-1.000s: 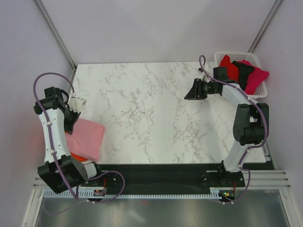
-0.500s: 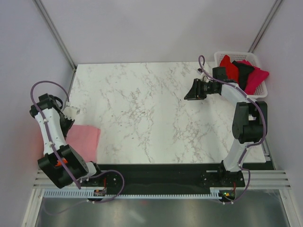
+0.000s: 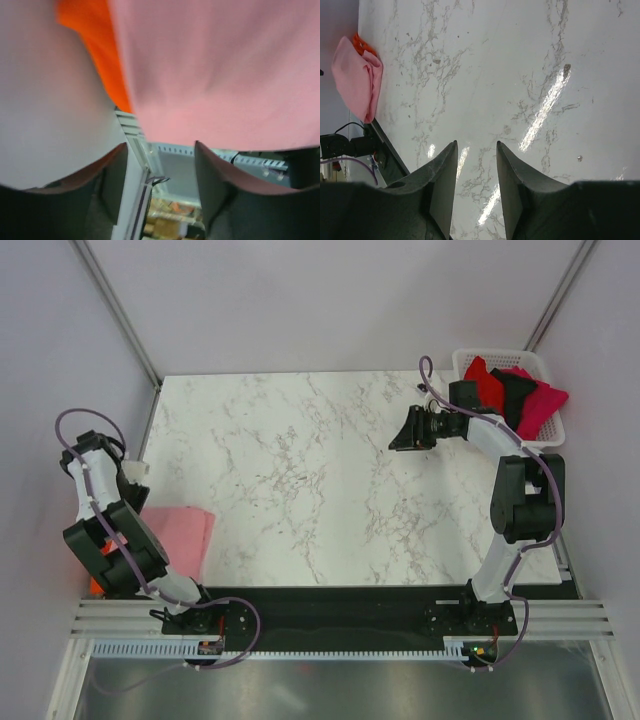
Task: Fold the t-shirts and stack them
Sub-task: Reset both grippers
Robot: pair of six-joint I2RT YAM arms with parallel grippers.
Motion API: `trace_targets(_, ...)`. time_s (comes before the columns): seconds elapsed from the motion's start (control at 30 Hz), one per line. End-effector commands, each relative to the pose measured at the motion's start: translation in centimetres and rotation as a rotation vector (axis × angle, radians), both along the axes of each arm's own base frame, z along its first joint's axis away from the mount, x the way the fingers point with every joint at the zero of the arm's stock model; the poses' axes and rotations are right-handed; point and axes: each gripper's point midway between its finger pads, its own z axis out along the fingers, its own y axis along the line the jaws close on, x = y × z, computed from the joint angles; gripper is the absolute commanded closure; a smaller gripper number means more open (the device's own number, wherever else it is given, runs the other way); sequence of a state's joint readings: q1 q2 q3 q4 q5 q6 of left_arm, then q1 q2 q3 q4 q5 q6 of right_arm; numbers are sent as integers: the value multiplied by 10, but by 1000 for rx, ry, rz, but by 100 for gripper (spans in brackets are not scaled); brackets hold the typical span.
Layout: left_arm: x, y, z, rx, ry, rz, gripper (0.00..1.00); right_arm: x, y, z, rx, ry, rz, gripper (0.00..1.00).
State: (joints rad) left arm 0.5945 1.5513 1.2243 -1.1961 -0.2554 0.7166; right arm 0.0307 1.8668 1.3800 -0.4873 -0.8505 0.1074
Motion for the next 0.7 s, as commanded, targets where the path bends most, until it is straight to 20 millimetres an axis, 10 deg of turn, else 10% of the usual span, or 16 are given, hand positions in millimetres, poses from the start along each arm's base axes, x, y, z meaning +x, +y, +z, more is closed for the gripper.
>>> trace_targets(0.0,55,18,69,135,-350,138,34,11,3,28,0,-121,38,55)
trace_targets(0.07,91,7,107,103,-549,115,1,15,-4,37,-58,-191,21,43)
trace_targets(0.17,137,-28,151,19,-784,-12,0,18,-13,52,-124,-287,-13,2)
trace_targets(0.43,196,-143,178,-339,-1004,-250,0,22,-35,92,-285,-503,-156,2)
trace_targets(0.67,233,-202,180,-551,-1077,-201,0,27,-63,75,-519,-459,-358,2)
